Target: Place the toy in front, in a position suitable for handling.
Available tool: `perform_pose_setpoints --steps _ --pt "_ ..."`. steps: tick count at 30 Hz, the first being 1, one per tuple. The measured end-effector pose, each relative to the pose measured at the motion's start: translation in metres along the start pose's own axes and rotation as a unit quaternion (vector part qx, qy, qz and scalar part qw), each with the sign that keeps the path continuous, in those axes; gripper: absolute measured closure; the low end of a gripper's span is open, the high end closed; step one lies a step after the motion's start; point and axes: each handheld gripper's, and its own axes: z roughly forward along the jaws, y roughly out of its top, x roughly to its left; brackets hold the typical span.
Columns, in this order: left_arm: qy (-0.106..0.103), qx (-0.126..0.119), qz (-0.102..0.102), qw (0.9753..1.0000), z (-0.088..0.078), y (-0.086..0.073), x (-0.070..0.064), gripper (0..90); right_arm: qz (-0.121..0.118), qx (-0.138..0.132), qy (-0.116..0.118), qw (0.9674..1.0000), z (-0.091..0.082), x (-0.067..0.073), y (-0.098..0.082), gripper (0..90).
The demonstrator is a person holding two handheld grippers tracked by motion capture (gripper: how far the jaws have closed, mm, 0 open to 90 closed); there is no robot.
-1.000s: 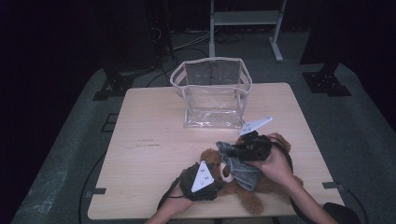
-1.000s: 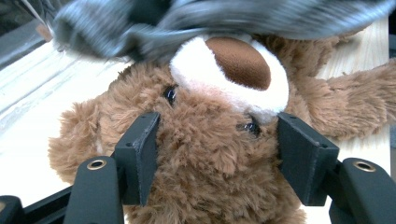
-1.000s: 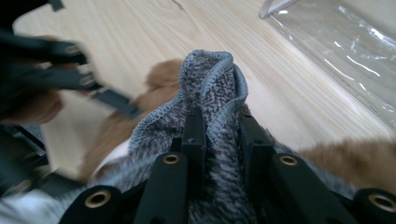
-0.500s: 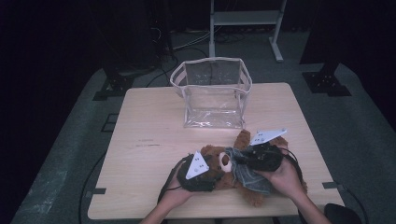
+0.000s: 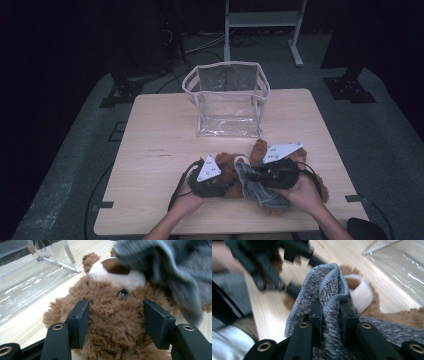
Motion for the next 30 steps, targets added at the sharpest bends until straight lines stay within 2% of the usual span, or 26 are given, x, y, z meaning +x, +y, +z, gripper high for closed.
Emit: perform_pose_setpoints --steps 1,3,7,11,12,17,19,22,26,30 --pt "0.000 0.002 0.001 1.0000 0.000 0.000 0.001 40.2 -0.007 0.006 -0.006 0.9999 0.003 0.001 -0.002 74.5" --pt "0.000 0.003 0.000 1.0000 -0.001 0.000 0.002 40.2 -0.005 0.011 -0.011 0.9999 0.005 0.000 -0.009 74.6" --pt "-0.002 0.000 -0.002 1.0000 -0.002 -0.001 0.002 39.8 0.010 0.019 -0.019 0.9996 0.000 -0.006 -0.026 75.2" --pt "0.002 0.005 0.022 0.9997 -0.007 0.000 0.001 39.7 0.008 0.020 -0.042 0.9989 -0.011 -0.008 -0.034 75.3" --pt "0.001 0.005 0.021 0.9998 -0.008 0.000 0.001 39.8 0.007 0.018 -0.048 0.9987 -0.013 -0.007 -0.034 75.2" --pt "-0.015 0.014 0.016 0.9997 -0.003 -0.006 0.002 40.7 0.005 -0.005 -0.035 0.9993 -0.015 -0.002 -0.027 75.3" --pt "-0.023 0.019 0.023 0.9993 0.001 -0.006 -0.001 41.3 -0.002 -0.020 -0.025 0.9995 -0.013 0.002 -0.020 75.3" --pt "-0.023 0.018 0.029 0.9992 0.003 -0.006 -0.004 41.1 -0.011 -0.028 -0.017 0.9994 -0.004 0.008 -0.013 75.3" --pt "-0.025 0.018 0.024 0.9992 0.001 -0.008 -0.002 41.1 -0.019 -0.022 -0.015 0.9995 0.009 0.011 -0.015 75.2" --pt "-0.027 0.023 0.029 0.9990 -0.001 -0.009 -0.002 40.5 -0.008 -0.006 -0.024 0.9997 0.003 0.007 -0.026 75.1"
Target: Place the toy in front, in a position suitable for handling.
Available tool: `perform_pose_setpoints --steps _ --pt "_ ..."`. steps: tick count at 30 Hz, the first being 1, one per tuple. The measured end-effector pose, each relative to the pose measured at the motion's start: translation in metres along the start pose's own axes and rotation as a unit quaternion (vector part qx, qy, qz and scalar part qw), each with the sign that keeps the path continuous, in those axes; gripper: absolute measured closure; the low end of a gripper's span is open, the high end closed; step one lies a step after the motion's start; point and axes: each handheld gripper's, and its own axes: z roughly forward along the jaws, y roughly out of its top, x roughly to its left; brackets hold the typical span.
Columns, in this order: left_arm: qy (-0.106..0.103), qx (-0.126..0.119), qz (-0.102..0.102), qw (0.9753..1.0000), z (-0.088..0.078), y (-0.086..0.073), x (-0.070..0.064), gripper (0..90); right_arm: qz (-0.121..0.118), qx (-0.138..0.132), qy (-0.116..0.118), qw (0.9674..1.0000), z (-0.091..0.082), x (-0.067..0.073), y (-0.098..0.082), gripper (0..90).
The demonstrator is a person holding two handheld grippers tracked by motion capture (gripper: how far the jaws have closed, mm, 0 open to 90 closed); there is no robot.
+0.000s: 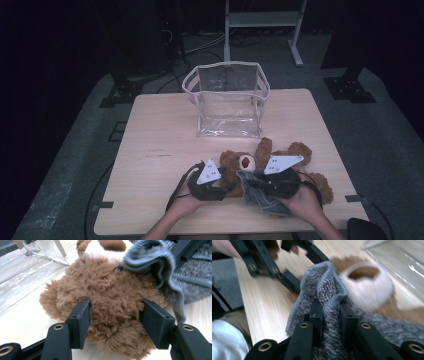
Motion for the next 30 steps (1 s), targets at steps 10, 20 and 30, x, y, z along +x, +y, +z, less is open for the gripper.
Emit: perform_pose_setpoints --steps 10,20,30 --pt "0.020 0.001 0.003 0.9998 -0.020 -0.003 -0.001 39.6 -0.018 -0.006 0.013 0.9997 -0.006 0.008 0.038 74.5" --pt "0.036 -0.004 -0.010 0.9993 -0.045 -0.015 0.008 37.6 -0.021 0.028 0.032 0.9989 0.038 0.005 0.051 74.6" --pt "0.037 -0.012 -0.003 0.9992 -0.045 -0.012 0.005 36.4 -0.003 0.000 0.034 0.9994 0.020 -0.012 0.075 74.1"
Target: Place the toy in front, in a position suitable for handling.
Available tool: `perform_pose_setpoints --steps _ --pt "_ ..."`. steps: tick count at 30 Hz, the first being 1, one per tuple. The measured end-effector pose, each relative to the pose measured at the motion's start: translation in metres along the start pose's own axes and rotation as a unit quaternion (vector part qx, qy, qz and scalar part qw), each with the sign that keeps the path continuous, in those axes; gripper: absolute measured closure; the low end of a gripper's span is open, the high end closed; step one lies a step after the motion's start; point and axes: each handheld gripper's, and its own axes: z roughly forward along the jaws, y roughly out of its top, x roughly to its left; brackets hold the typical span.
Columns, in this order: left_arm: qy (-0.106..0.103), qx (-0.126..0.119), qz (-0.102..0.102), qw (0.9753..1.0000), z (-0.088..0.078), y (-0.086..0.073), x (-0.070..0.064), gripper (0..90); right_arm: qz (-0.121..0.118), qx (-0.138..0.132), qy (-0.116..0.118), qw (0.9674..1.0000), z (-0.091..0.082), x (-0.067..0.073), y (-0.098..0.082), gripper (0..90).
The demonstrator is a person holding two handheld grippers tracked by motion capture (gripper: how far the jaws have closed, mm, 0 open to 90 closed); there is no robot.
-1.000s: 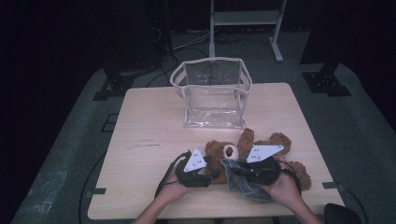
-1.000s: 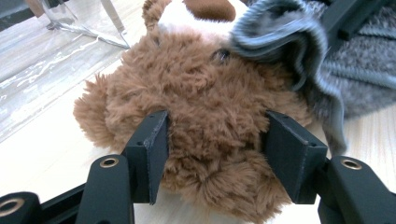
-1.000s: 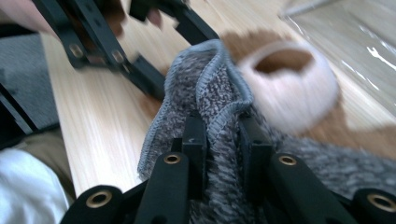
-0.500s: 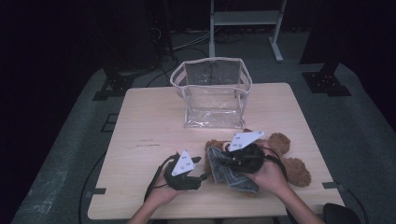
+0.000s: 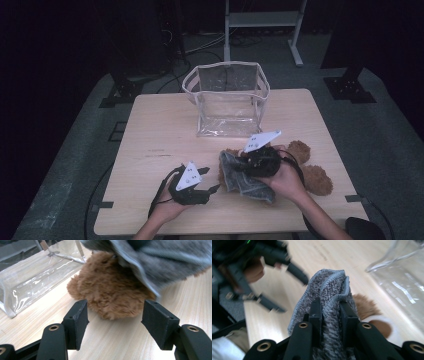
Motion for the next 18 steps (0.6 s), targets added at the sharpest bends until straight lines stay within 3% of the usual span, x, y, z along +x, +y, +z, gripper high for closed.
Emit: perform_pose_setpoints --steps 6,10,13,18 --pt "-0.004 0.004 0.008 1.0000 0.003 0.000 -0.002 36.3 0.036 -0.015 0.010 0.9992 0.000 -0.029 0.011 74.0" --pt "-0.006 -0.002 0.006 1.0000 0.004 0.002 -0.003 36.5 0.047 -0.001 0.003 0.9989 0.009 -0.040 0.012 74.1" --pt "-0.005 -0.006 0.009 0.9999 0.004 0.003 -0.003 36.4 0.050 0.011 0.008 0.9986 0.018 -0.040 0.010 74.1" --pt "-0.005 -0.007 0.010 0.9999 0.003 0.004 -0.003 36.4 0.028 0.028 0.021 0.9990 0.027 -0.028 0.011 73.8"
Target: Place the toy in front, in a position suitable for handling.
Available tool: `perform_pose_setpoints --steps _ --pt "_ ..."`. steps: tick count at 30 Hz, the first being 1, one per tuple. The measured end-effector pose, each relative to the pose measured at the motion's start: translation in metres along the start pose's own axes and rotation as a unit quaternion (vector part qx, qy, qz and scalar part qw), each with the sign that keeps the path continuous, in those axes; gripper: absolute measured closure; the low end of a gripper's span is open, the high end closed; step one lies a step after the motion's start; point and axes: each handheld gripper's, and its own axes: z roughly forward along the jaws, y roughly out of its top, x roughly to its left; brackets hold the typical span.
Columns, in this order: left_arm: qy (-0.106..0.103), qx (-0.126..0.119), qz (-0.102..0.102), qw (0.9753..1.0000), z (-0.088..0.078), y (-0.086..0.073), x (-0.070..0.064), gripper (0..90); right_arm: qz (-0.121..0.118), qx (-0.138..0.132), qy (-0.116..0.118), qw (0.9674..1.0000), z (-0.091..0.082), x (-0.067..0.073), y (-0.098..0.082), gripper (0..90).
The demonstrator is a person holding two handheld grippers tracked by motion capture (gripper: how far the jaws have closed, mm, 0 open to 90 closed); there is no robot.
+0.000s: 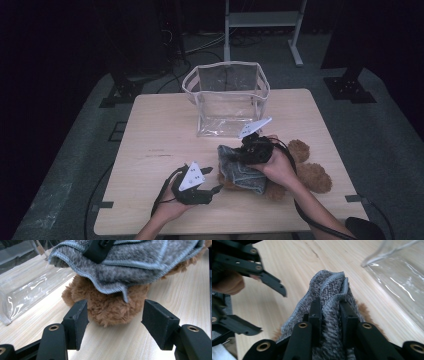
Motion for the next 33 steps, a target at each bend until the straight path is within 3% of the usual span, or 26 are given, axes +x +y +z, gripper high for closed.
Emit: perform_pose_setpoints --steps 4,12,15,20,23,29,33 --pt "0.000 -0.001 0.001 1.0000 -0.002 0.000 0.000 36.0 -0.001 -0.006 -0.002 1.0000 -0.004 0.000 0.002 73.8" --pt "0.000 -0.002 -0.001 1.0000 0.000 0.001 0.000 36.0 0.030 -0.037 -0.030 0.9984 -0.027 -0.023 0.002 73.5" --pt "-0.002 -0.003 0.000 1.0000 0.000 0.002 -0.001 36.0 0.043 -0.029 -0.033 0.9981 -0.024 -0.031 -0.002 73.6" --pt "-0.004 -0.005 0.002 1.0000 0.003 0.004 -0.002 36.0 0.055 -0.026 -0.008 0.9981 -0.016 -0.029 -0.010 73.4" --pt "-0.006 -0.006 0.002 1.0000 0.004 0.005 -0.003 36.0 0.045 -0.023 0.001 0.9987 -0.014 -0.022 -0.010 73.2" --pt "-0.016 -0.005 0.007 0.9998 0.006 0.007 -0.008 35.5 0.040 -0.017 0.042 0.9982 -0.011 -0.008 -0.008 72.9" --pt "-0.019 0.000 0.009 0.9998 0.007 0.007 -0.008 35.4 0.047 -0.038 0.028 0.9978 -0.022 -0.012 -0.007 73.1"
